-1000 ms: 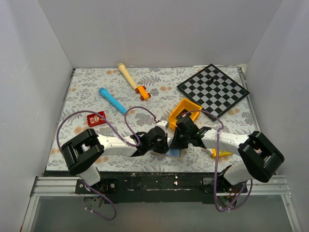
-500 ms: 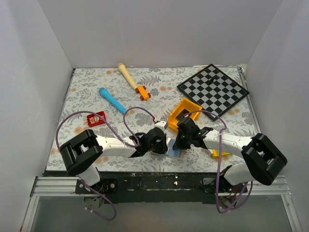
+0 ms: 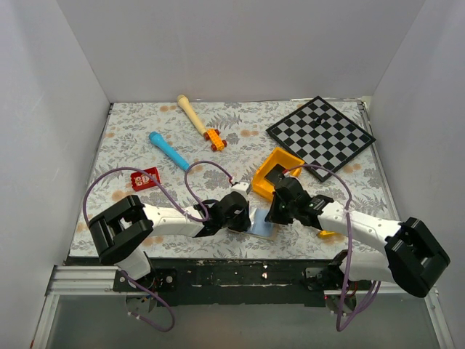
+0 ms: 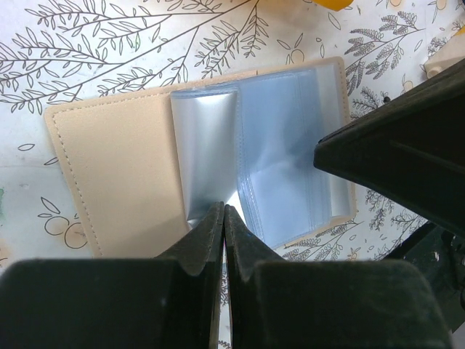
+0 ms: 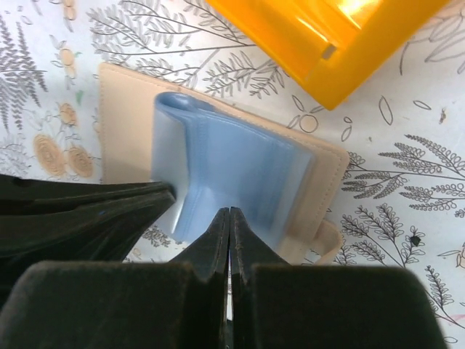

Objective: Put the credit cards into the card holder
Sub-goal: Open the card holder at the center of the board.

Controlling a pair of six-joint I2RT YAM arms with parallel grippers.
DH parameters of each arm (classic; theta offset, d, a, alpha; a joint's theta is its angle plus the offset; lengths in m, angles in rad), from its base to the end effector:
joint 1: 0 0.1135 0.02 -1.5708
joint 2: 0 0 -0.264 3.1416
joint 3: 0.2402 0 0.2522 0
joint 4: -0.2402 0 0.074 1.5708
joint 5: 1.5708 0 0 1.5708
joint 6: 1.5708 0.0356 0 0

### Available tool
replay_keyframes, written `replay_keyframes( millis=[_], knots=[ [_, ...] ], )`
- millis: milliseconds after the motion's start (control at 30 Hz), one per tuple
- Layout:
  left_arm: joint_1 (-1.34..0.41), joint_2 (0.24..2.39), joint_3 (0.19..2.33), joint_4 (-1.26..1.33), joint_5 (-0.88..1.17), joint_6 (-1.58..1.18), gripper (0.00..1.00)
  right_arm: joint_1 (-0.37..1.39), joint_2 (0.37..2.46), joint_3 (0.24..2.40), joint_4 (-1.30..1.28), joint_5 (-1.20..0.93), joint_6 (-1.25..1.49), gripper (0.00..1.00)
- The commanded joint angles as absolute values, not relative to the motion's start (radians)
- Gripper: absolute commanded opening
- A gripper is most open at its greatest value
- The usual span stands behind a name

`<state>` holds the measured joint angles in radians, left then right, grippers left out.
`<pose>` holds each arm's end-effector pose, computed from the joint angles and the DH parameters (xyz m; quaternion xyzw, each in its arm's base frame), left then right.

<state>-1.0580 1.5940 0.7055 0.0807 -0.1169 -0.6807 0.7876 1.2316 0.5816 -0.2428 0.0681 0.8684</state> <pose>0.1521 -0.2618 0.1461 0.1524 0.9142 -0.2489 0.2813 0.1655 0.1628 0.1767 0.0494 0.9413 0.2231 0.2484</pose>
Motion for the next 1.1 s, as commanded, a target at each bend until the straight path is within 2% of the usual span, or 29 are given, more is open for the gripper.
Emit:
replay_keyframes(
  millis=[0,300,1067],
  knots=[
    [-1.06,1.578,0.683,0.034,-0.144,-0.675,0.0,0.788,1.219,0.641,-0.221,0.043,0.801,0.01],
    [-1.06,1.575,0.684,0.032,-0.144,-0.672,0.0,0.795,1.336,0.684,-0.118,-0.067,0.793,0.01],
    [-1.06,1.582,0.692,0.035,-0.14,-0.673,0.0,0.811,1.424,0.629,-0.101,-0.045,0.841,0.01]
  ],
)
